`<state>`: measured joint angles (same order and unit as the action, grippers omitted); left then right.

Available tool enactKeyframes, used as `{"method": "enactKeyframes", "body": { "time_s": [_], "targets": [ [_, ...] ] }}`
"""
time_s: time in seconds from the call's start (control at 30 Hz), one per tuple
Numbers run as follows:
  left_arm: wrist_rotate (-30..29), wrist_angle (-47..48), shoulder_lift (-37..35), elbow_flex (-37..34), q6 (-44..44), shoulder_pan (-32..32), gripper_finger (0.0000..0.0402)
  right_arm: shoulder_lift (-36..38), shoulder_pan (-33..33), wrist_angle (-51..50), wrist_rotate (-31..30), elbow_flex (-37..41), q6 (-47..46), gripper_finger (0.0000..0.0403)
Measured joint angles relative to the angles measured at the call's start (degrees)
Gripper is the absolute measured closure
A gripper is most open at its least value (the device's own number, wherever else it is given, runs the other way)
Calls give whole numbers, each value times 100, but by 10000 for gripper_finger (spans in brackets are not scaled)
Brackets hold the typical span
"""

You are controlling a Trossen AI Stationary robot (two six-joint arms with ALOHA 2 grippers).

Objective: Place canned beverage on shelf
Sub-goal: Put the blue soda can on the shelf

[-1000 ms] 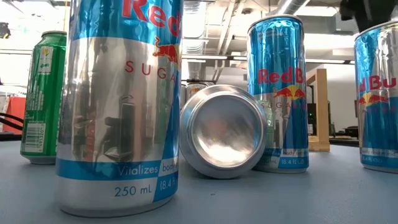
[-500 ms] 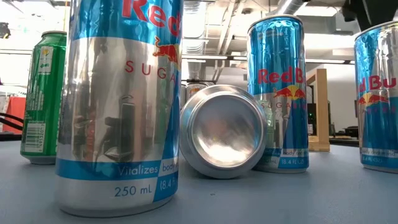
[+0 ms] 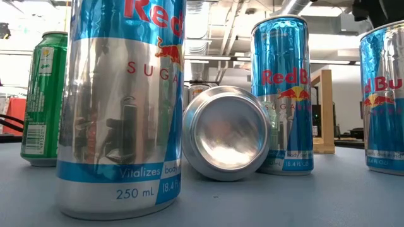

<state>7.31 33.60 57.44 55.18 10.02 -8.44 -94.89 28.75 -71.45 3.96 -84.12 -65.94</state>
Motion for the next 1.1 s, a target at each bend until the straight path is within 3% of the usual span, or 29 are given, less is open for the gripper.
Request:
{"method": "enactKeyframes", "body": {
  "time_s": [0.3, 0.83, 1.1],
  "targets": [
    [-4, -2, -1, 0, 24, -1, 190, -2, -2, 154, -63, 0, -44, 87],
    [-11, 50, -1, 0, -105, -1, 190, -4, 18, 23, -124, 6, -488, 85],
    [-17, 38, -1, 0, -212, -1, 190, -9, 78, 369, -100, 425, -922, 85]
  ]
}}
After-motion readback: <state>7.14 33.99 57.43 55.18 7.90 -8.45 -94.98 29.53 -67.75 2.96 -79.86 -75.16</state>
